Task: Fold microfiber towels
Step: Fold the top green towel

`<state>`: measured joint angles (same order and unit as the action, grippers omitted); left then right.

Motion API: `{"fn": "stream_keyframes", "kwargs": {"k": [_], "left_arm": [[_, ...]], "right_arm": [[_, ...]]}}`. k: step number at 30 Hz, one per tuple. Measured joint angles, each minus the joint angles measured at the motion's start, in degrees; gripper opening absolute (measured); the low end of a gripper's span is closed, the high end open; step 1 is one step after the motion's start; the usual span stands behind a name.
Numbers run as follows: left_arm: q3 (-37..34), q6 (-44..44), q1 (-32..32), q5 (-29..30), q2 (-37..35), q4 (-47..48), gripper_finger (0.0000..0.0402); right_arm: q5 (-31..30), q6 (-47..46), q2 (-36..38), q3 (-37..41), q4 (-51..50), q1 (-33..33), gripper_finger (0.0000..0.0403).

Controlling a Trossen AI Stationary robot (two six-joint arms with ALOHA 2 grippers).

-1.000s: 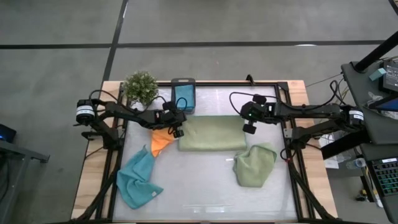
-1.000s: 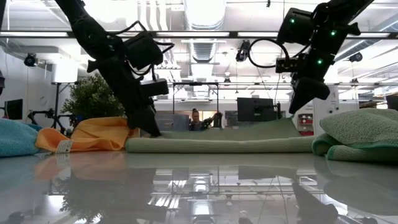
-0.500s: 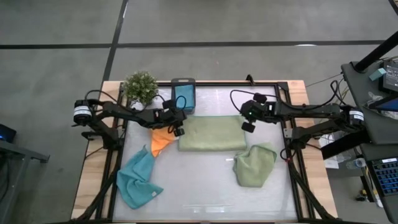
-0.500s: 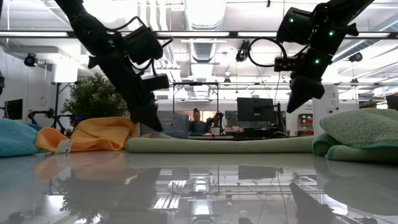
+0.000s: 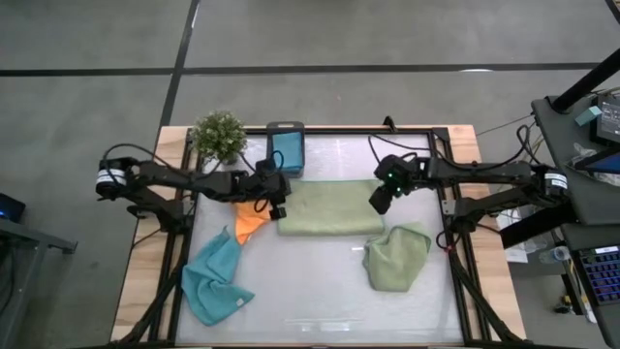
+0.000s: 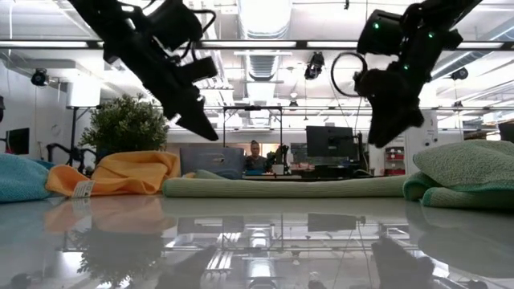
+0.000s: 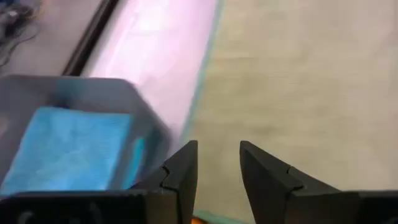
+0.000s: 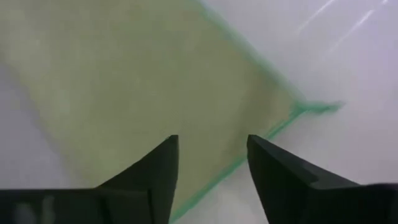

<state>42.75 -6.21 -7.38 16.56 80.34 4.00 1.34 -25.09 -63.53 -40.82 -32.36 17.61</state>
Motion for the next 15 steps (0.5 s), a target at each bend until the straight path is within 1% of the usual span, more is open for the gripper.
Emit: {"fn": "stream_keyframes", "kwargs": {"k": [5,10,15], "left_arm": [[-0.5,2.9,3.5,-2.7,-0.1,0.1,0.0105],[-1.2,3.4,7.1,-3.1,0.2,0.0,0.0105],[-1.2,4.9,8.9,-3.0,0.2,0.0,0.0105]], "right_arm": [[0.7,-8.1,0.4,4.0,0.3,-0.1,0.0210],[0.6,-12.3,0.5,8.4,4.4,-0.1,0.0212],[0.7,-14.8,0.5,13.4,11.4,-0.1,0.0212]]}}
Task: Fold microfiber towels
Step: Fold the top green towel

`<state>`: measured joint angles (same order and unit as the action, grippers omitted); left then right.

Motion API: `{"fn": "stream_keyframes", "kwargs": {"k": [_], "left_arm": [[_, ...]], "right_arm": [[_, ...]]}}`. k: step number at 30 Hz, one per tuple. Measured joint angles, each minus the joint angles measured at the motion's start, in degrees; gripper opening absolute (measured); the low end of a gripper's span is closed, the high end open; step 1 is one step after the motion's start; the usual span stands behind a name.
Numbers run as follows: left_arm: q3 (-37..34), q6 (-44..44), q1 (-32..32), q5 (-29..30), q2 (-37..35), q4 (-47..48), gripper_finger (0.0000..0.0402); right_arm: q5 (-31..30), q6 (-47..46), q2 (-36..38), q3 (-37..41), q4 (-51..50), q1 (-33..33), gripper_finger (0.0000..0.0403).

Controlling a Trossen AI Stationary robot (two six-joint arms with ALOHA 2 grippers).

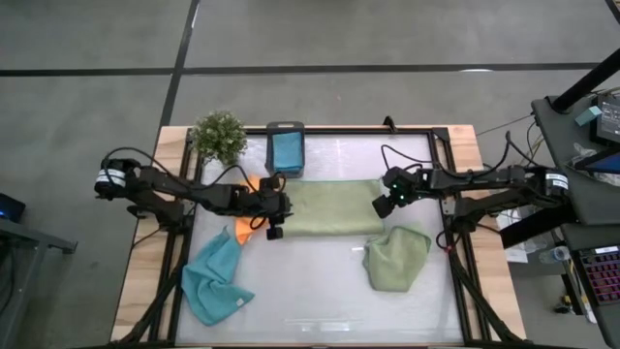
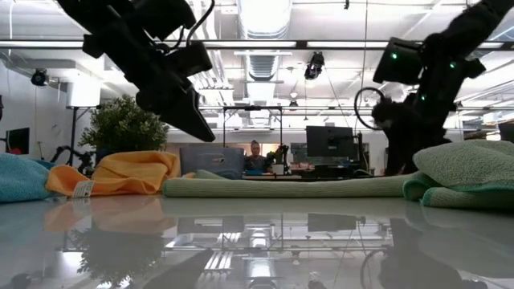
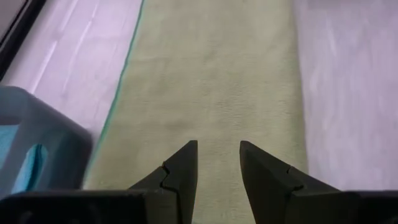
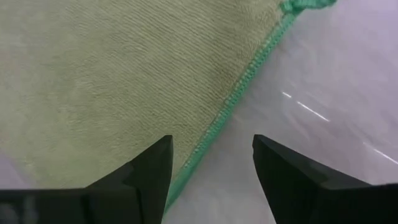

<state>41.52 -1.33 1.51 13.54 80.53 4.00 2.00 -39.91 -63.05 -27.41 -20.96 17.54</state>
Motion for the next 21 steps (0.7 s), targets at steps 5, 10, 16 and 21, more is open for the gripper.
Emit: {"fn": "stream_keyframes", "kwargs": {"k": [5,10,16,21], "left_arm": [[0.0,1.1,0.2,0.1,0.0,0.0,0.0105],[0.0,1.1,0.1,0.2,0.0,-0.4,0.0105],[0.0,1.1,0.1,0.2,0.0,-0.6,0.0105],[0.0,1.1,0.1,0.4,0.0,-0.6,0.0105]], "right_arm": [[0.1,-1.2,0.0,3.9,6.2,0.0,0.0212],[1.9,-2.6,0.0,7.8,15.9,0.0,0.0212],[4.6,-5.2,-1.3,12.6,29.6,0.0,0.0212],[5.8,-4.0,-1.7,13.7,33.6,0.0,0.0202]]}}
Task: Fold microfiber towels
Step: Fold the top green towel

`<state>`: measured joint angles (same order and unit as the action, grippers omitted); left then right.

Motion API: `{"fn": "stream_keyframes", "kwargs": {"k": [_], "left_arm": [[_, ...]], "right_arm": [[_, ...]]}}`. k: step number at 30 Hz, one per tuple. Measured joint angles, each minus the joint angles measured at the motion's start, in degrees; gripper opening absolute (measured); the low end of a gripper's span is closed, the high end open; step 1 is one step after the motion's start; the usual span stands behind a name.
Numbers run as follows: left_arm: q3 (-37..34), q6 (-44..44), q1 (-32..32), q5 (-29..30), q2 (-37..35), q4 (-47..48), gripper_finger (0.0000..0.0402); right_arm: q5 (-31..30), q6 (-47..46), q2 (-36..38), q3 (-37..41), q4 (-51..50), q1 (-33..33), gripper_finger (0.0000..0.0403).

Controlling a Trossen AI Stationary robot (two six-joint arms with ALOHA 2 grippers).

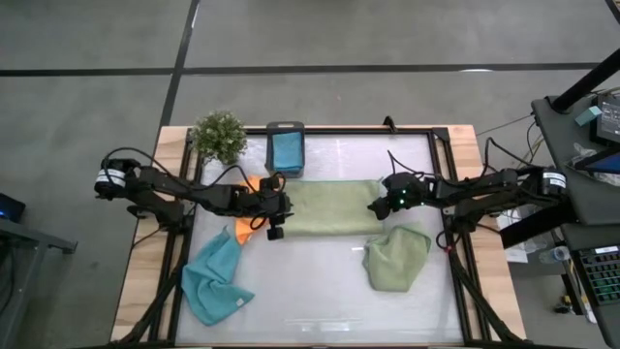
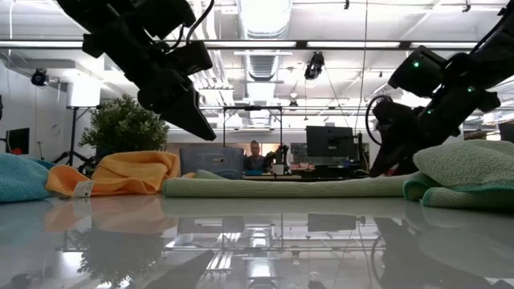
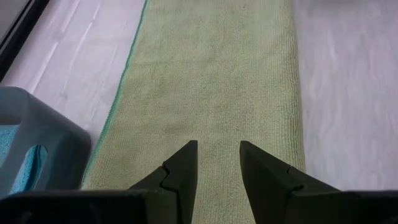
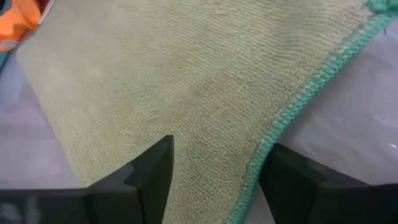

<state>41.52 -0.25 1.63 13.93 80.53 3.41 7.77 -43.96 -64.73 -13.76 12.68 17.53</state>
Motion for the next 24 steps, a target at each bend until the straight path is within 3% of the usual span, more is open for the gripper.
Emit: {"fn": "stream_keyframes", "kwargs": {"k": [4,13,20,24], "left_arm": [[0.0,0.0,0.0,0.0,0.0,-0.6,0.0105],[-1.4,0.0,0.0,0.0,0.0,-0.9,0.0105],[-4.8,2.8,0.0,0.0,0.0,-3.0,0.0105],[-5.3,3.0,0.0,0.0,0.0,-3.0,0.0105]], "right_arm": [[0.0,0.4,0.0,-0.5,-0.1,0.0,0.0166],[-0.2,1.2,0.1,-0.8,-0.4,0.0,0.0024],[-0.2,1.8,0.6,-0.8,-0.8,0.2,0.0009],[-0.4,4.5,2.0,-3.6,-9.3,1.4,0.0009]]}}
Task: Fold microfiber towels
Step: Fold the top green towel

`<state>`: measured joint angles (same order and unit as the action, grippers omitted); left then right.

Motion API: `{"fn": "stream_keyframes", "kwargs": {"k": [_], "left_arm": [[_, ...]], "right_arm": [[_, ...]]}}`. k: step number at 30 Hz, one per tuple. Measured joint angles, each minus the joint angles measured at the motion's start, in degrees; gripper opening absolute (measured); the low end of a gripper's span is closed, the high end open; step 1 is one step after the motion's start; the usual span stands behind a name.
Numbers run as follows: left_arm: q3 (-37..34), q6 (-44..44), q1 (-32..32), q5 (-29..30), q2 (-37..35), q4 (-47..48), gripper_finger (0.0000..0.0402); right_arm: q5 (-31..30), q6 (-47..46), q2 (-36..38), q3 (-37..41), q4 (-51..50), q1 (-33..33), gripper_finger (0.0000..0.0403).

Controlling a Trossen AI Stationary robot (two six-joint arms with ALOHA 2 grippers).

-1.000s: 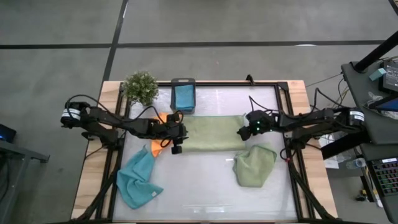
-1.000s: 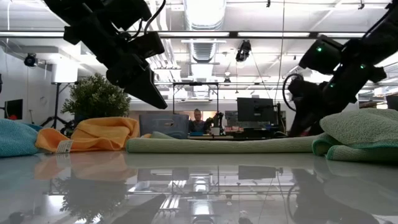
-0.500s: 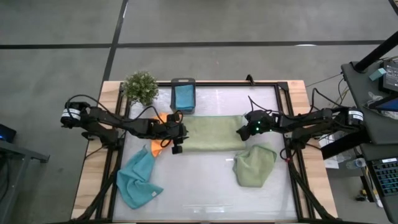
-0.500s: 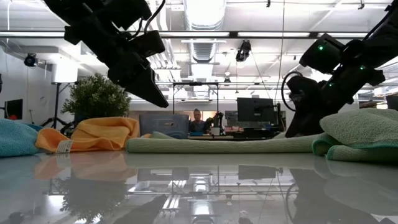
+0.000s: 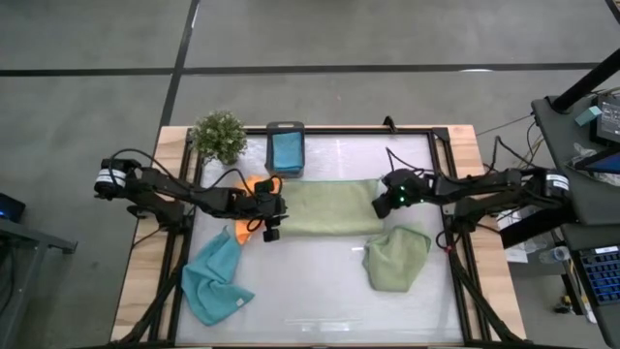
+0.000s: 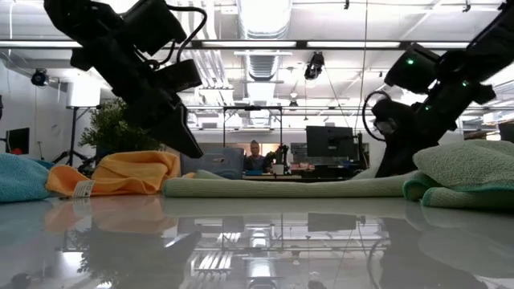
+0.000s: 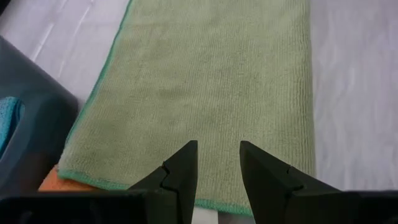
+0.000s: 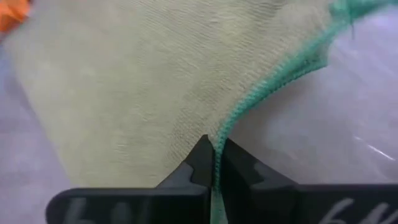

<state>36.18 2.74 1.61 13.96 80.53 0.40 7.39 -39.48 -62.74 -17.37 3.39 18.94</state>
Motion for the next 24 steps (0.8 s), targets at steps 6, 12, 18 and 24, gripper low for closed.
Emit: {"fn": "stream_keyframes", "kwargs": {"k": [6,12,18,24], "left_arm": [[0.1,0.0,0.0,0.0,0.0,-0.4,0.0105],[0.0,0.0,0.0,0.0,0.0,-0.5,0.0105],[0.0,0.1,0.0,0.0,0.7,-3.6,0.0105],[0.0,-0.1,0.0,-0.2,5.2,-6.0,0.0105]], "right_arm": [[-9.4,7.0,1.2,-10.7,-23.2,0.2,0.0009],[-19.1,12.1,1.1,-21.3,-41.9,0.2,0.0009],[-20.2,13.2,0.6,-29.2,-46.3,0.2,0.0009],[-9.9,13.1,-2.6,-32.1,-41.9,-0.3,0.0009]]}}
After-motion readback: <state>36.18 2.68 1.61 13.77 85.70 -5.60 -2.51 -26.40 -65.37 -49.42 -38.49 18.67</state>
